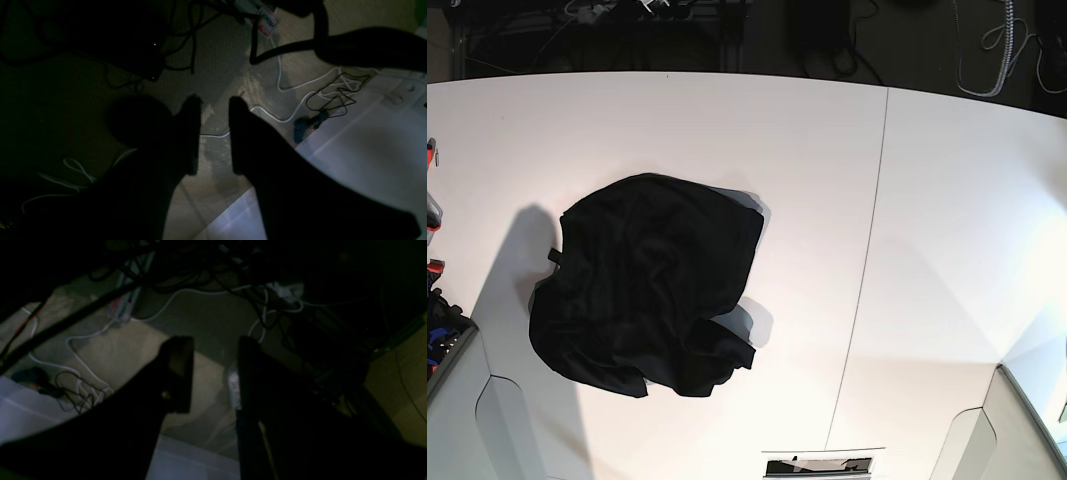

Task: Layout the t-shirt on the table in an organized manner, then fold the t-shirt properly

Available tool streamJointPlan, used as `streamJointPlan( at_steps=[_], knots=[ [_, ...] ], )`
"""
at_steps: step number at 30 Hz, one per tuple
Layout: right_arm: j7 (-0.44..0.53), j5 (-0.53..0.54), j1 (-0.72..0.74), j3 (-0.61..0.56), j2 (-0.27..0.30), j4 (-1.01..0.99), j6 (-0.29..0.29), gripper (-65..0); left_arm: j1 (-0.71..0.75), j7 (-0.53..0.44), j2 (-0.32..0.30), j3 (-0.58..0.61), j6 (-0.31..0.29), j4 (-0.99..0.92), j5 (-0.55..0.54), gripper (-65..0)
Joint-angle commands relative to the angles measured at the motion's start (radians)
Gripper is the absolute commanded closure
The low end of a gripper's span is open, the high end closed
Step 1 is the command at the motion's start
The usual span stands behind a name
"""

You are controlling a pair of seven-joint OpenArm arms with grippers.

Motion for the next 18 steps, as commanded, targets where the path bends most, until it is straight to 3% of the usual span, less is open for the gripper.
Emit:
streamJointPlan(
  at_steps=[1,7,18],
  knots=[
    [0.003,-0.003,-0.010,0.002,0.006,0.008,-0.005,-23.2,0.004,-0.010,0.002,-0.001,-0.007,0.001,0.002,-18.1],
    [0.003,-0.003,-0.056,0.002,0.011,0.069,-0.050,-23.2,0.009,-0.040,0.003,-0.001,-0.008,0.005,0.002,-18.1],
    [-0.001,-0.003,-0.142,0.002,0.042,0.181,-0.050,-23.2,0.083,-0.040,-0.032,-0.001,-0.008,0.140,0.002,-18.1]
  ],
)
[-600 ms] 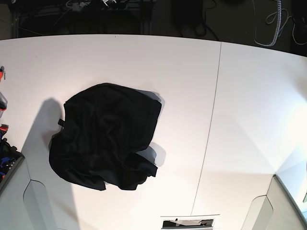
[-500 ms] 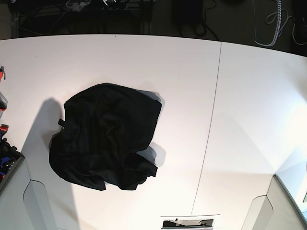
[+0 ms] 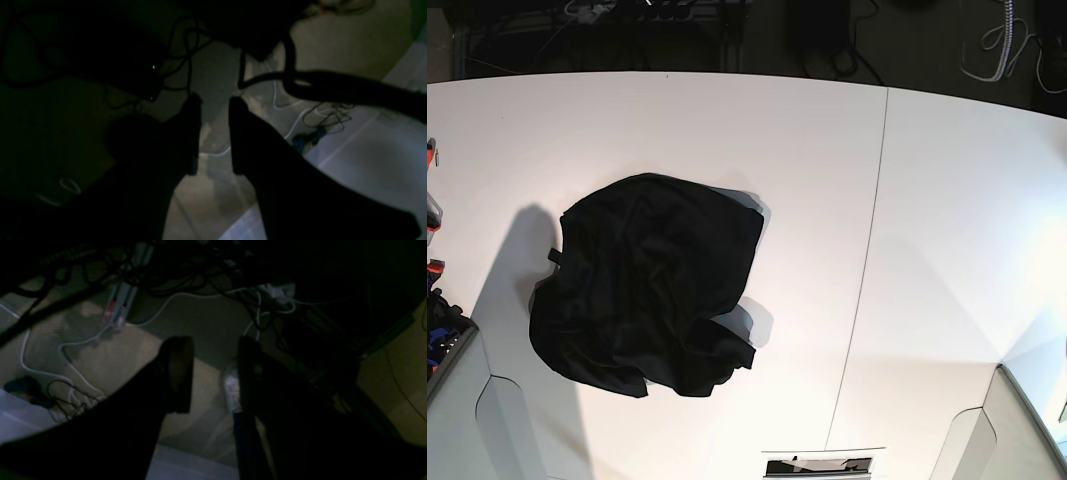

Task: Layout the t-shirt on the table in an organized manner, then fold the t-shirt properly

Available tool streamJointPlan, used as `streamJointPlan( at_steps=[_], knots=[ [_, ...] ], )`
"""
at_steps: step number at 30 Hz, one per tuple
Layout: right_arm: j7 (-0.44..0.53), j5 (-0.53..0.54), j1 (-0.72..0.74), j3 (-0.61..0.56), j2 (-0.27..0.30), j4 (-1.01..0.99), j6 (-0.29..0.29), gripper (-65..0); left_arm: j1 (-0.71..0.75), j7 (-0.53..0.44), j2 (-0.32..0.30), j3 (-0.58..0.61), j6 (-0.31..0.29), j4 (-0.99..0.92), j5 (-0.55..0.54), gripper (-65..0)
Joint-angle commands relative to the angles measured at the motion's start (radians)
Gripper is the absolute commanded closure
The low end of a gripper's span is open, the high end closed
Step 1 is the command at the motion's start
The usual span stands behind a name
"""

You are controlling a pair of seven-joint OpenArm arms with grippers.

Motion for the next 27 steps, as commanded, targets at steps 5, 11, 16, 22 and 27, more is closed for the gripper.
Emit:
streamJointPlan(
  at_steps=[5,11,16,22,27],
  knots=[
    [0.003,-0.011,-0.049,0.002,0.028,0.054,-0.004,-23.2,0.064,-0.002,-0.056,-0.015,-0.007,0.102,-0.010,-18.1],
    [0.003,-0.032,-0.129,0.002,0.082,0.169,-0.003,-23.2,0.173,-0.002,-0.145,-0.158,-0.089,0.282,-0.050,-18.1],
    [0.003,-0.032,-0.219,0.002,0.129,0.291,-0.003,-23.2,0.307,-0.002,-0.198,-0.294,-0.141,0.498,-0.055,-18.1],
    [0.003,-0.032,-0.320,0.002,0.177,0.438,-0.003,-23.2,0.470,-0.003,-0.232,-0.382,-0.140,0.769,-0.056,-18.1],
    [0.002,-0.032,-0.422,0.002,0.221,0.611,-0.003,-23.2,0.599,-0.002,-0.261,-0.431,-0.137,0.987,-0.093,-18.1]
  ],
)
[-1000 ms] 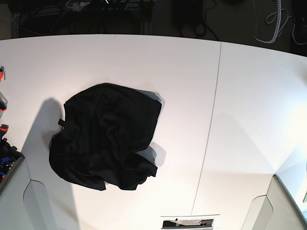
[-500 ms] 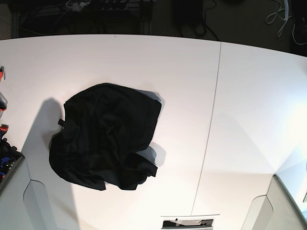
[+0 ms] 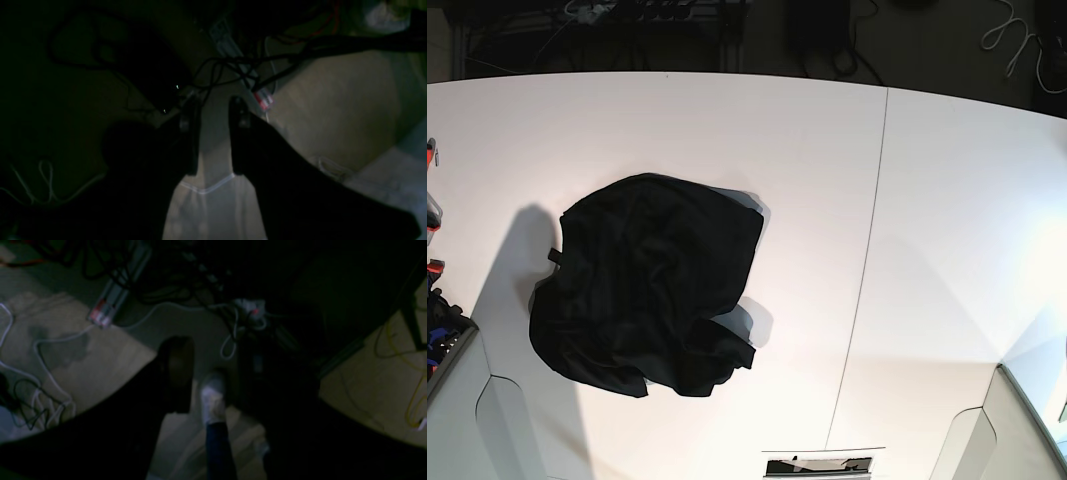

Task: Layout the t-shirt on the table in an organized manner, then fold the t-shirt properly

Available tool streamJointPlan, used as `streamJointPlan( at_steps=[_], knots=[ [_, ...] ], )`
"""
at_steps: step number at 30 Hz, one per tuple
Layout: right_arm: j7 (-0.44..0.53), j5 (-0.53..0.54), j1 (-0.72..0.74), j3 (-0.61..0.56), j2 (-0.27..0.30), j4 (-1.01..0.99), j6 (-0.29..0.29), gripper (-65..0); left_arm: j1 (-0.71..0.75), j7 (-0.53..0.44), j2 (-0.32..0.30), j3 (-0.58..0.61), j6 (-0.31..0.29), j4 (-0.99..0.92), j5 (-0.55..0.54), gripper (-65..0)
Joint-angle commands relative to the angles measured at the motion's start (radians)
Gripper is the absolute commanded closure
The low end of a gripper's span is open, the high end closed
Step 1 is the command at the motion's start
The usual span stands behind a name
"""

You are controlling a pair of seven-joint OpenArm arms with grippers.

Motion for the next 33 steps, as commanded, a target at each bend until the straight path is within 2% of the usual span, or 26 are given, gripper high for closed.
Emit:
streamJointPlan(
  at_steps=[1,10,18,26,30,33],
  knots=[
    [0.009,-0.003,-0.038,0.001,0.016,0.043,-0.003,-23.2,0.041,-0.010,-0.013,-0.009,-0.003,0.046,-0.018,-18.1],
    [-0.018,-0.003,-0.246,0.001,0.137,0.386,-0.007,-23.2,0.261,-0.010,-0.054,-0.150,-0.003,0.389,-0.019,-18.1],
    [-0.057,-0.003,-0.372,0.010,0.219,0.601,-0.056,-23.2,0.436,-0.010,-0.063,-0.277,-0.004,0.631,-0.023,-18.1],
    [-0.104,-0.026,-0.425,0.080,0.241,0.808,-0.164,-23.2,0.566,-0.009,-0.063,-0.353,-0.004,0.866,-0.048,-18.1],
    [-0.117,-0.019,-0.410,0.148,0.240,0.945,-0.170,-23.2,0.596,0.008,-0.063,-0.364,-0.004,0.987,-0.051,-18.1],
    [-0.142,0.011,-0.361,0.198,0.240,1.025,-0.166,-23.2,0.596,0.028,-0.063,-0.364,-0.004,1.058,-0.105,-18.1]
  ],
)
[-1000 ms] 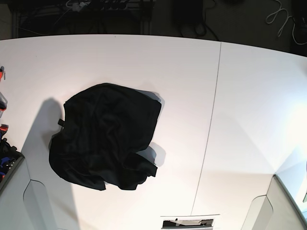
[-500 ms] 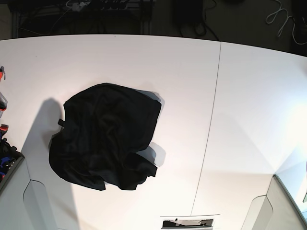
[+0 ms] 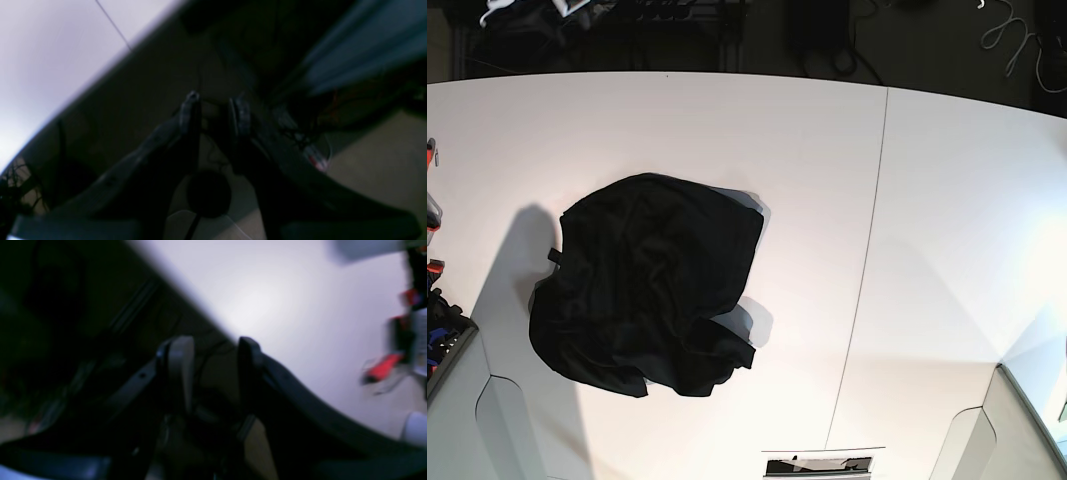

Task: Layout the t-shirt on the table in an organized manner, then fold the t-shirt properly
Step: 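Move both grippers toward the black t-shirt and grasp its edges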

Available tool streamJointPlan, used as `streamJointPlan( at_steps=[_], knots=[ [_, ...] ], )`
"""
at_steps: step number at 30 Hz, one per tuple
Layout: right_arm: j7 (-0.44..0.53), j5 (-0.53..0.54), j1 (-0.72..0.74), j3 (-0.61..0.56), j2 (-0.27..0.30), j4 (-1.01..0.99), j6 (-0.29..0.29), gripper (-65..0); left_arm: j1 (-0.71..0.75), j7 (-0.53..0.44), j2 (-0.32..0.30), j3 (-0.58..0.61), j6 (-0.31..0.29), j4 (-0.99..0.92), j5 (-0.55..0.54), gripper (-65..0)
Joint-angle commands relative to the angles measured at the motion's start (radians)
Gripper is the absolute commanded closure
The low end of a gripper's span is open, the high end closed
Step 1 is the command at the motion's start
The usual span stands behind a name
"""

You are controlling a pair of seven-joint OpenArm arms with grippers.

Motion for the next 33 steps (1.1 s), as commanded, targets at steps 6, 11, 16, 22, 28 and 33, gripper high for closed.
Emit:
streamJointPlan(
  at_steps=[6,11,16,22,28,33],
  knots=[
    [-0.011,0.112,0.172,0.061,-0.020,0.024,0.066,-25.5,0.019,-0.070,-0.067,-0.003,0.005,0.063,-0.037,-18.2],
    [-0.011,0.197,0.321,0.097,-0.082,-0.049,0.081,-29.8,-0.019,-0.069,-0.153,-0.003,0.152,0.063,-0.037,-25.8],
    [-0.011,0.266,0.452,0.100,-0.153,-0.144,0.104,-31.0,-0.102,-0.022,-0.233,-0.003,0.214,0.063,-0.038,-35.6],
    [-0.024,0.267,0.598,0.105,-0.257,-0.290,0.114,-34.6,-0.272,0.064,-0.315,-0.001,0.198,0.055,-0.127,-35.6],
    [-0.032,0.282,0.686,0.148,-0.356,-0.351,0.133,-37.4,-0.446,0.067,-0.363,0.065,0.159,-0.008,-0.187,-35.6],
    [-0.034,0.282,0.751,0.228,-0.433,-0.406,0.133,-37.6,-0.631,0.067,-0.373,0.217,0.158,-0.113,-0.187,-35.6]
  ],
)
